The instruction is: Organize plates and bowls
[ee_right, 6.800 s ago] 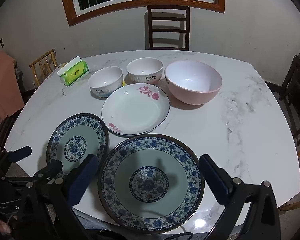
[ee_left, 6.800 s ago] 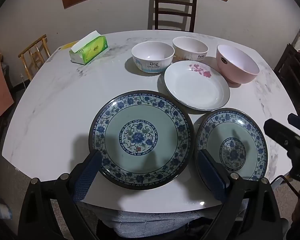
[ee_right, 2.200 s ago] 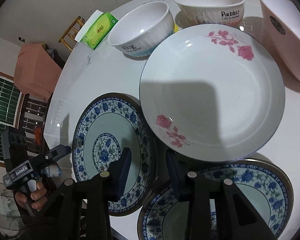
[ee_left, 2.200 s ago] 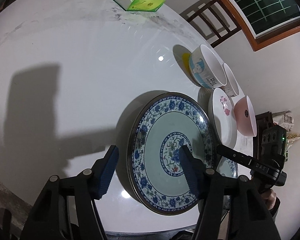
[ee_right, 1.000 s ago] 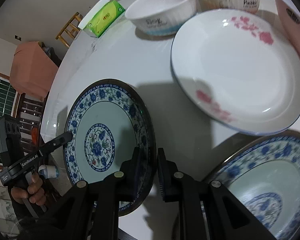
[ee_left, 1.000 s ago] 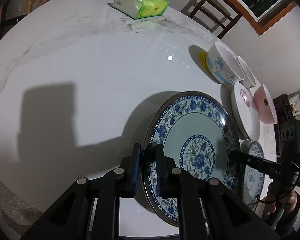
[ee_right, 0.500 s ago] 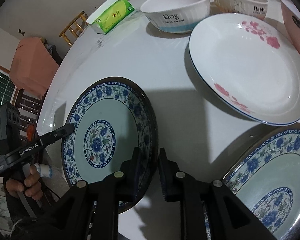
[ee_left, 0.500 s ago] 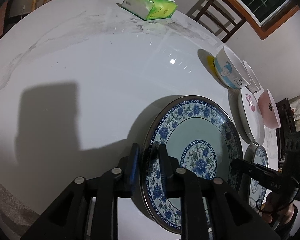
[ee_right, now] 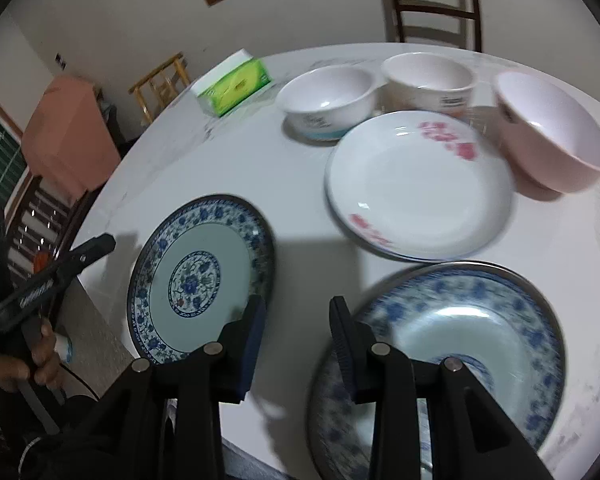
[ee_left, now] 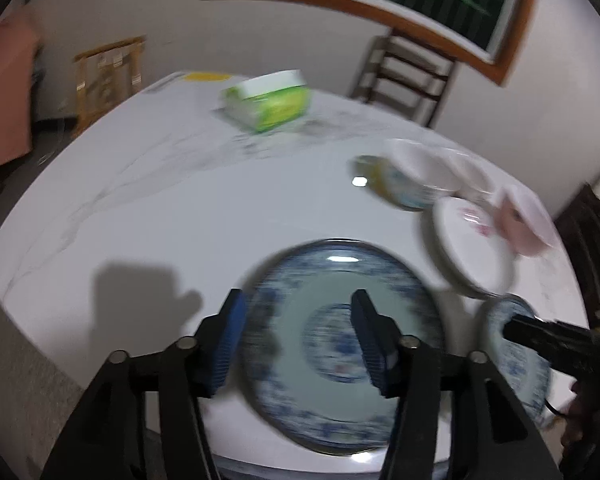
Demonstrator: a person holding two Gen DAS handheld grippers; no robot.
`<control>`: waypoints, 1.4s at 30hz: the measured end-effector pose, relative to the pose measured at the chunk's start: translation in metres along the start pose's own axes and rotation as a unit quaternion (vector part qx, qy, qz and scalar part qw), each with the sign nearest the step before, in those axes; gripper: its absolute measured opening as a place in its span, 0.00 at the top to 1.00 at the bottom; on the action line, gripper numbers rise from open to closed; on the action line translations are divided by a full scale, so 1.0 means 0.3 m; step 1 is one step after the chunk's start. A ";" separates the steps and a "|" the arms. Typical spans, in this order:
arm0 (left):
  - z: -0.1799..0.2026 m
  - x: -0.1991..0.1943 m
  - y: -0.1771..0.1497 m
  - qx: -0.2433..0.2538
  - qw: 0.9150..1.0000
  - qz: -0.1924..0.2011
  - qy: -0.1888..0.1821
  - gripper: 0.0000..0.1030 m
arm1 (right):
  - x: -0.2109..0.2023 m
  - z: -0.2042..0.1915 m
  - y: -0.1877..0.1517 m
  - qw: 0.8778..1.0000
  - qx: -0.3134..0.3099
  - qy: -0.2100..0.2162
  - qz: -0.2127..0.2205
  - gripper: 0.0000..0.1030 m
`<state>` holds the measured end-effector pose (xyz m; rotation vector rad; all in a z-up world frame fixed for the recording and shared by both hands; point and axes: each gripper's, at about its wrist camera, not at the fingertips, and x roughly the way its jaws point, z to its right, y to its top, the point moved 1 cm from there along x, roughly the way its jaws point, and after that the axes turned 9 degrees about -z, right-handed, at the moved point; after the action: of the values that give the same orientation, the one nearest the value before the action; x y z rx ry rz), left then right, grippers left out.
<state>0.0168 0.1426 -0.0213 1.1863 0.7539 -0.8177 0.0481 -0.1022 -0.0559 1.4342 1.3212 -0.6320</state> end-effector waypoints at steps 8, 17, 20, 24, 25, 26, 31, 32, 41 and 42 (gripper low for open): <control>0.278 0.033 -0.025 0.079 0.988 -0.043 -0.123 0.46 | -0.127 0.174 -0.095 0.999 0.045 -0.007 0.017 0.67; 0.451 0.175 -0.081 0.092 0.977 -0.110 -0.160 0.46 | -0.192 0.367 -0.185 0.994 0.100 -0.021 0.028 0.67; 0.481 0.202 -0.090 0.093 0.974 -0.118 -0.170 0.46 | -0.173 0.425 -0.206 0.994 0.106 -0.025 0.020 0.67; 0.503 0.249 -0.109 0.085 0.971 -0.135 -0.178 0.47 | -0.144 0.493 -0.237 0.992 0.118 -0.031 0.008 0.67; 0.506 0.260 -0.112 0.081 0.971 -0.140 -0.176 0.47 | -0.140 0.512 -0.247 0.992 0.123 -0.029 0.006 0.67; 0.508 0.264 -0.115 0.079 0.971 -0.142 -0.177 0.47 | -0.138 0.523 -0.254 0.992 0.125 -0.027 0.005 0.67; 0.527 0.260 -0.129 0.094 0.969 -0.136 -0.185 0.46 | -0.165 0.520 -0.278 0.994 0.106 -0.018 0.006 0.67; 0.531 0.262 -0.128 0.095 0.969 -0.137 -0.184 0.46 | -0.166 0.521 -0.278 0.994 0.104 -0.022 0.006 0.67; 0.554 0.299 -0.140 0.087 0.965 -0.166 -0.185 0.46 | -0.166 0.599 -0.253 0.989 0.144 -0.006 0.028 0.67; 0.552 0.301 -0.141 0.085 0.964 -0.168 -0.186 0.46 | -0.163 0.605 -0.254 0.989 0.146 -0.006 0.027 0.67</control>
<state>0.0388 -0.0392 -0.0833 1.0242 0.5871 -1.3694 0.0113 -0.2976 -0.0963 1.6930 1.2107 -0.8228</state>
